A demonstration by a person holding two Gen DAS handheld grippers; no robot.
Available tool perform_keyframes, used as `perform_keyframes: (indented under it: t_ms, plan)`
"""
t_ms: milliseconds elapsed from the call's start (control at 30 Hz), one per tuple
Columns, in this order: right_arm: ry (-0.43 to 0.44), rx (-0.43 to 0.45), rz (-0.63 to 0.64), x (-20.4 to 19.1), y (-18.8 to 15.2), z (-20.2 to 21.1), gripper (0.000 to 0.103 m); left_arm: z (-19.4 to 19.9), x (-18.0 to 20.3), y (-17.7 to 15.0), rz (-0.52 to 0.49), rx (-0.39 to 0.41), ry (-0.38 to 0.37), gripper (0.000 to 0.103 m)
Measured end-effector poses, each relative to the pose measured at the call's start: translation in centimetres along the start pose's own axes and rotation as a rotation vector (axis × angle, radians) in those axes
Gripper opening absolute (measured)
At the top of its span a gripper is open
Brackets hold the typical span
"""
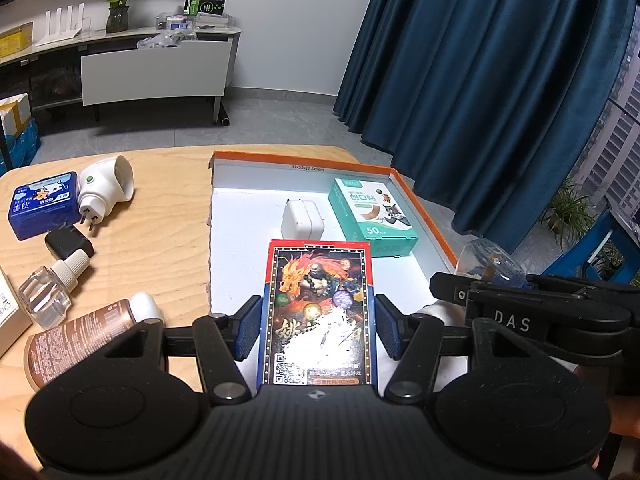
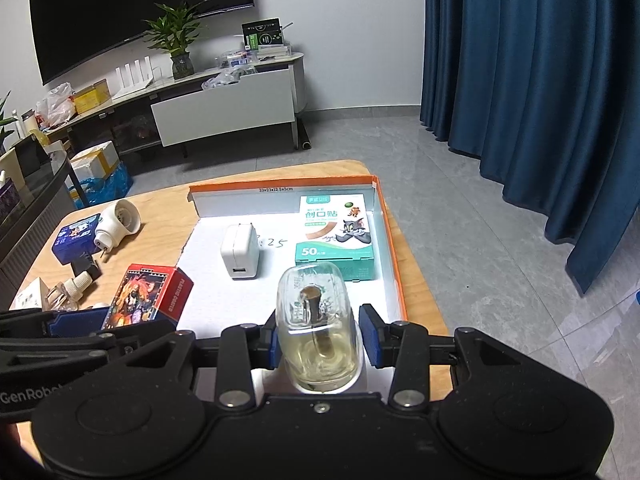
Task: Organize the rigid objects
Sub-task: 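Lower the card box and heater into the tray and open both tools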
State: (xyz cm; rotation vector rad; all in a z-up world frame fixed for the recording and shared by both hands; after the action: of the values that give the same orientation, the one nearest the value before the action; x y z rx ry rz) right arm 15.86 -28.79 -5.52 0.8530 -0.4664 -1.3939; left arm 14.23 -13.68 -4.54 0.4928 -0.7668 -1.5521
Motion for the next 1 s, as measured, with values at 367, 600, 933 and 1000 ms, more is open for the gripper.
perform_keyframes:
  t_ms: [367,600,933,1000]
  plan:
    - [-0.003,-0.007,-0.001,0.1,-0.04,-0.25,0.048,-0.08,-0.07,-0.09,0.003,-0.002,-0.003,0.059]
    - [-0.008,-0.008,-0.003,0.18,-0.01,-0.31,0.048,-0.17,0.02,-0.11,-0.001,-0.004,-0.003,0.059]
    - [-0.007,-0.003,-0.003,0.39,0.5,-0.41,0.039,-0.61,0.07,-0.11,-0.01,-0.012,-0.007,0.059]
    - [0.003,0.001,-0.008,0.49,0.71,-0.59,0.039,-0.69,0.06,-0.1,-0.012,-0.013,-0.005,0.059]
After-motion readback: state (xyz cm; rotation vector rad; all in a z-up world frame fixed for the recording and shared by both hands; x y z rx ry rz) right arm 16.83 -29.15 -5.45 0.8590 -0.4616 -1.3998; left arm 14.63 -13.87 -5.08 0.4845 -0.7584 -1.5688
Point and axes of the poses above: each gripper's, at about its wrist camera, not at the fingertips, and z roughly against the way its jaws point, x to its right, y to its top, the point moved 7 cm from there along -z, roughly the way its jaws point, and after that the axes turned 9 degrees about y, right-handed, at the moved point
